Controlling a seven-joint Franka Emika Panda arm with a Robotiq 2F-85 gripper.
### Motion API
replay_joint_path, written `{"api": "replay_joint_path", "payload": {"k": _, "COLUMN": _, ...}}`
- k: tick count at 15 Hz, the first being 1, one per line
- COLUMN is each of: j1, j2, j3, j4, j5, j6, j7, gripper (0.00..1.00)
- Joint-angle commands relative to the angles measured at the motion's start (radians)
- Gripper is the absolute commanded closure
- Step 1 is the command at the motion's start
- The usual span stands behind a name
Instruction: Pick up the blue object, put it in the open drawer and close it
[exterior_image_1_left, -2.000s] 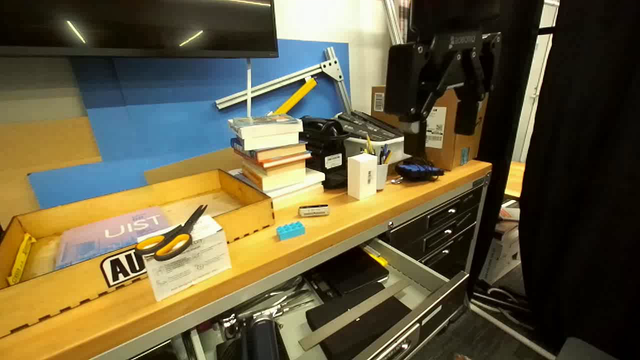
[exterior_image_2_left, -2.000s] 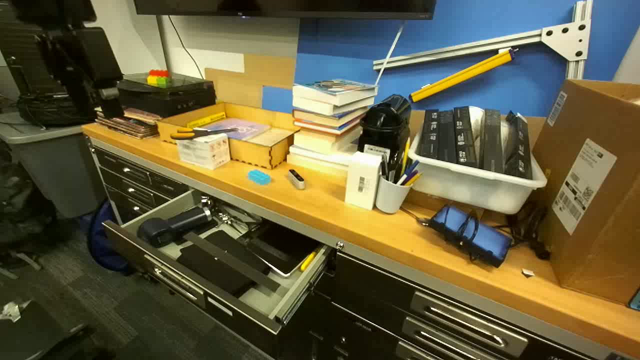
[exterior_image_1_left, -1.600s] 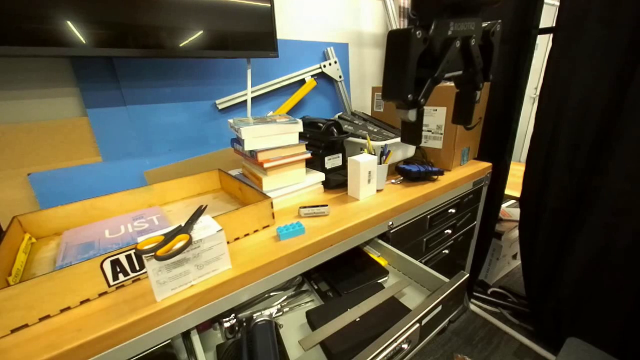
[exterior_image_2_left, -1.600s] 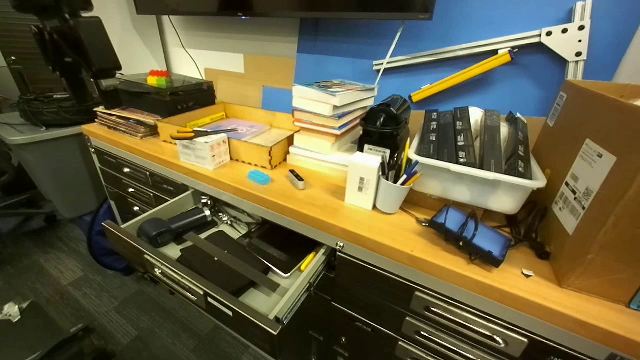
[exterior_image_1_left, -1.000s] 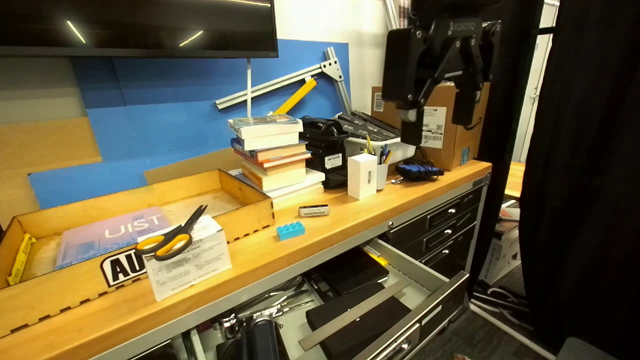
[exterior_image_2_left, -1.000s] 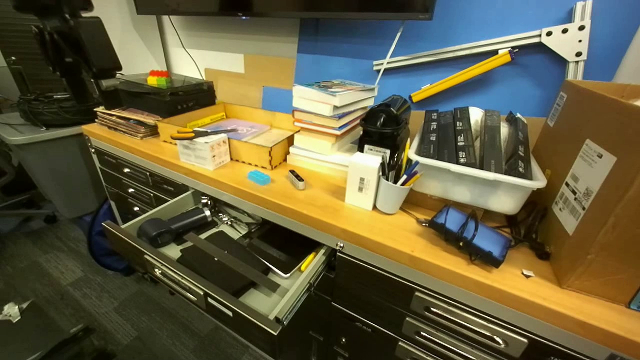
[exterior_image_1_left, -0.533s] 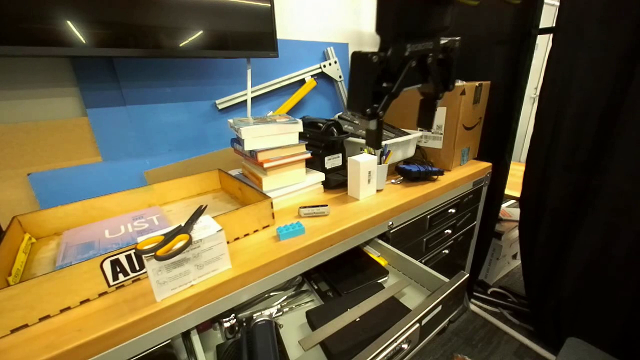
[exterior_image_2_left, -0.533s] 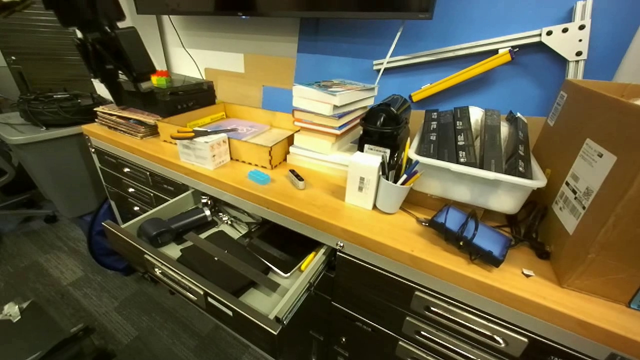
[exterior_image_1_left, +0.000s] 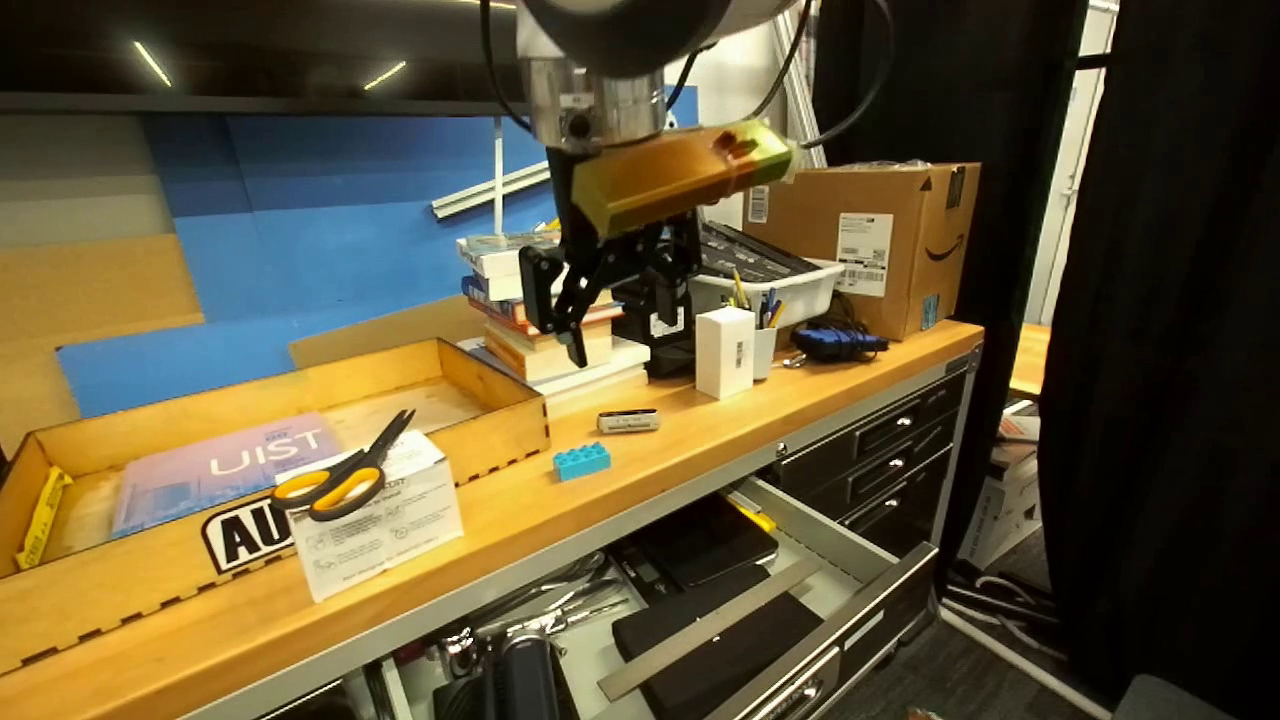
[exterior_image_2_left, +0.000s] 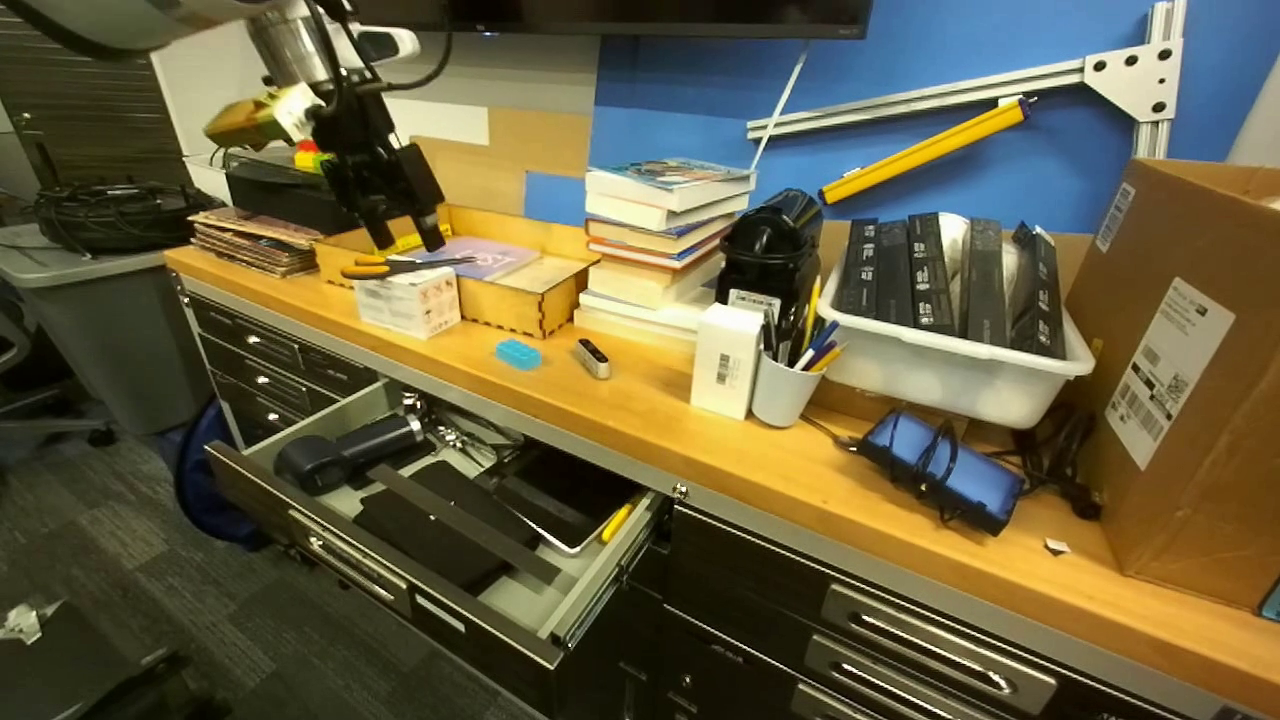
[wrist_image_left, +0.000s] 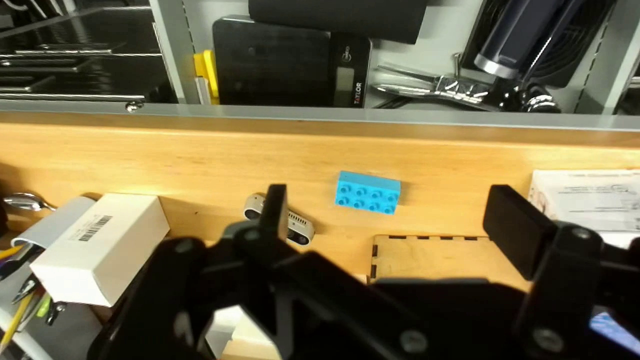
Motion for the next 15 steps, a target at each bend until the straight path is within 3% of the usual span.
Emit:
{"api": "replay_joint_path", "payload": {"k": 1, "j1": 0.036, "j2": 0.211, "j3": -0.047, "j4": 0.178, "j5": -0.104, "j6": 0.009, "j7": 0.105, "gripper": 0.00}}
{"api": "replay_joint_path", "payload": {"k": 9, "j1": 0.136, "j2": 0.436, "j3": -0.198, "j4": 0.318, "j5": -0.067, "j6": 0.032, "j7": 0.171, "gripper": 0.00}}
{"api": "replay_joint_path", "payload": {"k": 15, "j1": 0.159, "j2": 0.560, "j3": -0.247, "j4": 0.373, "j5": 0.026, "j6": 0.078, "j7": 0.155, "gripper": 0.00}}
